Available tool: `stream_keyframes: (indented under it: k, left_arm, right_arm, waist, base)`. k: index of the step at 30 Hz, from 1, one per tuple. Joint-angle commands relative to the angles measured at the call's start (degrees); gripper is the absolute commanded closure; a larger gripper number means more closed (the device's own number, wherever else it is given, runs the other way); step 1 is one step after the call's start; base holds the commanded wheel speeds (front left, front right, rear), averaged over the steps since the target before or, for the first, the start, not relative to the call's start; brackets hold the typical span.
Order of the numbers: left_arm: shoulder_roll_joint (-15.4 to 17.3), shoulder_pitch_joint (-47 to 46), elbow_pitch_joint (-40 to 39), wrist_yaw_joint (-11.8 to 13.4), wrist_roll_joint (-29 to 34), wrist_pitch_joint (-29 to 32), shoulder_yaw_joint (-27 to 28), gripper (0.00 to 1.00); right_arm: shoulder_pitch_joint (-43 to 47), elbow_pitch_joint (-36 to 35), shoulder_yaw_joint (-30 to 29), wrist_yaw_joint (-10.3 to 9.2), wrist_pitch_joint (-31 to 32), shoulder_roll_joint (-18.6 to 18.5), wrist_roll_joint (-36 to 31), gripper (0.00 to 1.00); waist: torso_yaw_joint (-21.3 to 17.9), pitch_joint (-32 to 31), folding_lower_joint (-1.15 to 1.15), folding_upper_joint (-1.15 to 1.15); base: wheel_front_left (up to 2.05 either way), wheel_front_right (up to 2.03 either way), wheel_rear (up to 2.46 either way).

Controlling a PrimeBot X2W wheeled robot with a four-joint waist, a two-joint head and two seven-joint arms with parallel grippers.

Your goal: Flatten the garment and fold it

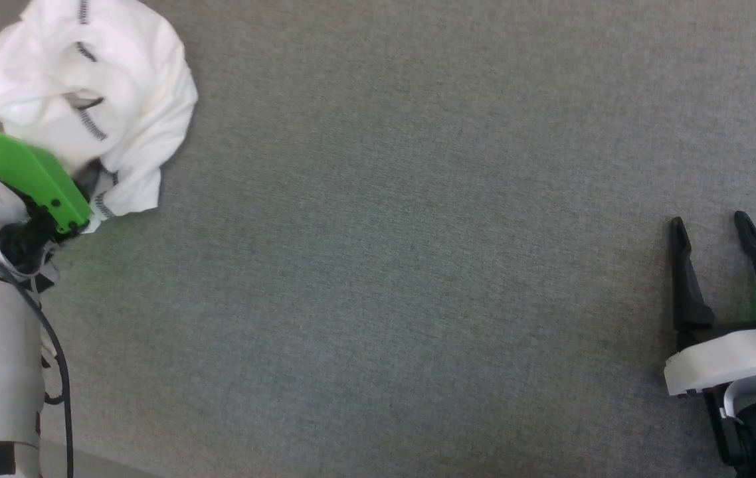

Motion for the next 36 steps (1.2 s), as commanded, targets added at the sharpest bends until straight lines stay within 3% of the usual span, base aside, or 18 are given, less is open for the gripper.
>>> stream_keyframes:
  k: [1,4,7,8,9,10,19,27,31,36]
  left_arm:
    - [-0.3,-0.1,1.3,0.3,0.0,2.0,-0.9,0.0]
    - [-1.0,0.9,3.7,0.0,-0.6,6.6,-2.3,0.0]
    - [-1.0,1.8,4.4,-1.3,-0.4,5.9,-3.3,0.0]
    - [-1.0,1.9,4.5,-1.8,-0.4,5.2,-3.3,0.12]
    - [-0.8,2.0,4.2,-2.2,-0.1,2.8,-3.1,0.89]
    - [-0.7,2.0,4.3,-2.7,0.0,1.2,-3.0,1.0]
    - [1.2,-1.6,3.8,-3.5,-2.5,-17.4,4.2,1.0]
    - [2.5,-9.1,-3.6,-6.6,-3.9,-21.8,4.3,1.0]
    - [3.2,-12.0,-9.6,-7.1,-0.7,-24.9,1.6,1.0]
    - [1.8,-16.2,-16.1,-7.7,1.4,-26.6,-2.8,1.0]
  right_arm:
    - [-0.4,-0.4,0.1,-0.09,0.2,0.0,-0.4,0.0]
    - [-0.6,-0.4,0.3,-0.09,0.4,0.0,-0.4,0.0]
    - [-1.1,-0.2,0.7,-0.09,0.5,0.0,-0.4,0.0]
    - [-1.2,-0.2,0.8,-0.09,0.5,0.0,-0.4,0.0]
    - [-1.3,-0.1,0.8,-0.09,0.5,0.0,-0.4,0.0]
    - [-1.4,0.0,0.9,-0.09,0.5,0.0,-0.4,0.0]
    - [-1.3,4.4,2.0,-0.09,-1.5,0.0,2.1,0.0]
    - [-0.4,9.6,3.0,-0.09,-4.3,0.0,5.3,0.0]
    - [0.1,12.5,3.6,-0.09,-6.1,0.0,7.3,0.0]
    - [1.1,15.8,4.3,-0.09,-8.1,0.0,9.3,0.0]
  waist:
    - [-1.1,2.1,-0.01,0.0]
    - [-1.1,2.2,-0.01,0.0]
    - [-0.9,1.9,-0.01,0.0]
    - [-0.8,1.7,-0.01,0.0]
    - [-0.8,1.5,-0.01,0.0]
    - [-0.7,1.3,-0.01,0.0]
    - [-1.5,-5.5,-0.01,0.0]
    - [-5.4,-14.1,-0.01,0.0]
    - [-8.8,-18.0,-0.01,0.0]
    - [-13.3,-21.7,-0.01,0.0]
  base:
    - [0.0,0.0,0.0]
    - [0.0,0.0,0.0]
    - [0.0,0.0,0.0]
    - [0.0,0.0,0.0]
    - [0.0,0.0,0.0]
    - [0.0,0.0,0.0]
    - [0.0,0.0,0.0]
    - [0.0,0.0,0.0]
    - [0.0,0.0,0.0]
    - [0.0,0.0,0.0]
